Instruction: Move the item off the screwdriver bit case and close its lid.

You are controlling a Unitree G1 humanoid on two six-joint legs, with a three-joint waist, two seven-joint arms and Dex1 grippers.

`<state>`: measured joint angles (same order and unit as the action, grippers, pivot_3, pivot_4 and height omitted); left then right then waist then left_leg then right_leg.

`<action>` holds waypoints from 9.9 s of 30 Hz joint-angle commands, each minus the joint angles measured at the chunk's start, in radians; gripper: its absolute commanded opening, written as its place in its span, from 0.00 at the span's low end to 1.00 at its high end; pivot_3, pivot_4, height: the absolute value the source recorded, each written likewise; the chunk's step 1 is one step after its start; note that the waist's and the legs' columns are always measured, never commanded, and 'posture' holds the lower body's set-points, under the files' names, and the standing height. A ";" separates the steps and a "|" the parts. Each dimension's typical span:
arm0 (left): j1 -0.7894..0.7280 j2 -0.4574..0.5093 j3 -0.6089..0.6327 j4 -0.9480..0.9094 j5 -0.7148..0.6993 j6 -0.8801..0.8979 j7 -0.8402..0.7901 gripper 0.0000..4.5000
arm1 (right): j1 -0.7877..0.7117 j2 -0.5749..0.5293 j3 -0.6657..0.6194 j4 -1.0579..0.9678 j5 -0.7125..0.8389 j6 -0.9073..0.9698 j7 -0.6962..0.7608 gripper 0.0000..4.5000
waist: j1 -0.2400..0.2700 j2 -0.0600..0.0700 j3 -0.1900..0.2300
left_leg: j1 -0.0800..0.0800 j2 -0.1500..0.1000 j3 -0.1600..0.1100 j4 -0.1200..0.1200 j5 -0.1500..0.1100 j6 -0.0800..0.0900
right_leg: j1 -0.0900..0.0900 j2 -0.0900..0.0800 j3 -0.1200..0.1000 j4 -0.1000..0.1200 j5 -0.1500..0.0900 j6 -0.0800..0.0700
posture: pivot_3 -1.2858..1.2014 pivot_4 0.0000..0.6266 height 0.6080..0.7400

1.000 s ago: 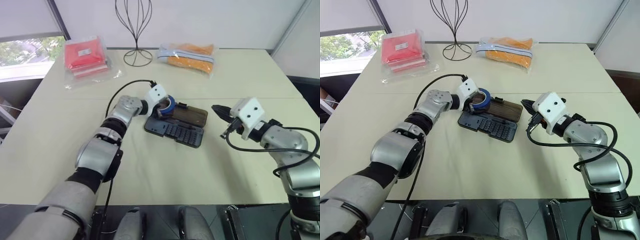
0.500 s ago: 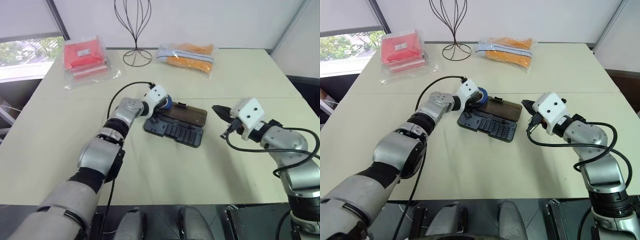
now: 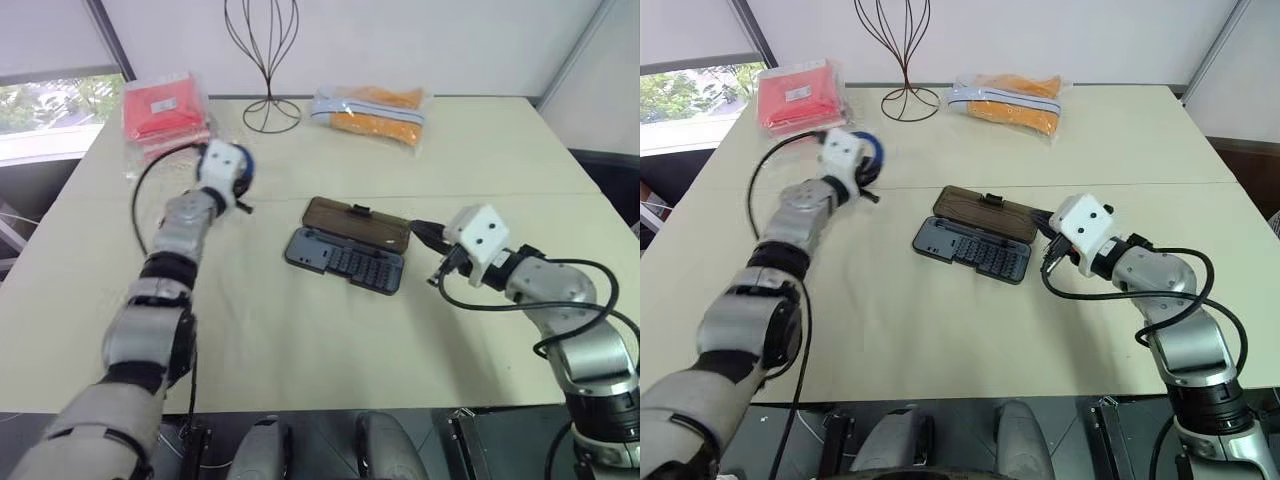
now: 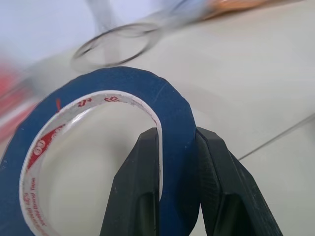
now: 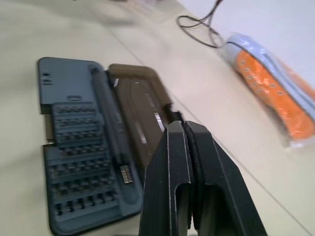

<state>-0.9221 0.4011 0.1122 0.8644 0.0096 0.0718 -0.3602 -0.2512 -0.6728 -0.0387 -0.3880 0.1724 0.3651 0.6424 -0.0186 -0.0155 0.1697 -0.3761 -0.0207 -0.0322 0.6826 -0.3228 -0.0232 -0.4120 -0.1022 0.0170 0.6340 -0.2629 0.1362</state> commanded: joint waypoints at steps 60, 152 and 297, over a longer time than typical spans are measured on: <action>0.306 0.028 -0.134 -0.741 -0.309 0.333 -0.392 1.00 | -0.565 0.235 0.062 0.503 -0.110 0.662 -0.280 0.99 | 0.002 0.001 0.000 | -0.007 -0.001 0.000 0.000 0.002 -0.004 | -0.007 -0.001 0.001 0.000 0.000 0.000 | 0.52 0.24 1.00; 0.438 0.203 -0.097 -1.078 -0.535 0.546 -0.580 0.01 | -0.329 0.329 -0.241 0.348 1.420 1.173 -1.748 0.00 | -0.022 0.001 -0.001 | -0.014 0.000 -0.001 0.001 0.001 -0.002 | -0.017 -0.001 0.001 0.013 0.000 -0.001 | 0.52 0.24 1.00; 0.798 0.366 -0.147 -1.178 -0.660 0.541 -0.737 0.00 | -0.406 -0.076 0.392 0.413 -0.427 -0.330 0.366 0.01 | 0.005 0.008 -0.004 | 0.002 0.001 -0.001 0.000 -0.001 0.003 | 0.003 0.001 0.001 -0.001 0.000 -0.001 | 0.52 0.24 1.00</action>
<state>-0.1032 0.7586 -0.1017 -0.2660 -0.5815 0.5695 -1.1065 -0.6655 -0.7340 0.4007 0.0878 -0.2346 0.0218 1.0463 -0.0138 -0.0075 0.1659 -0.3739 -0.0196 -0.0328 0.6827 -0.3243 -0.0203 -0.4093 -0.1017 0.0185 0.6327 -0.2626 0.1349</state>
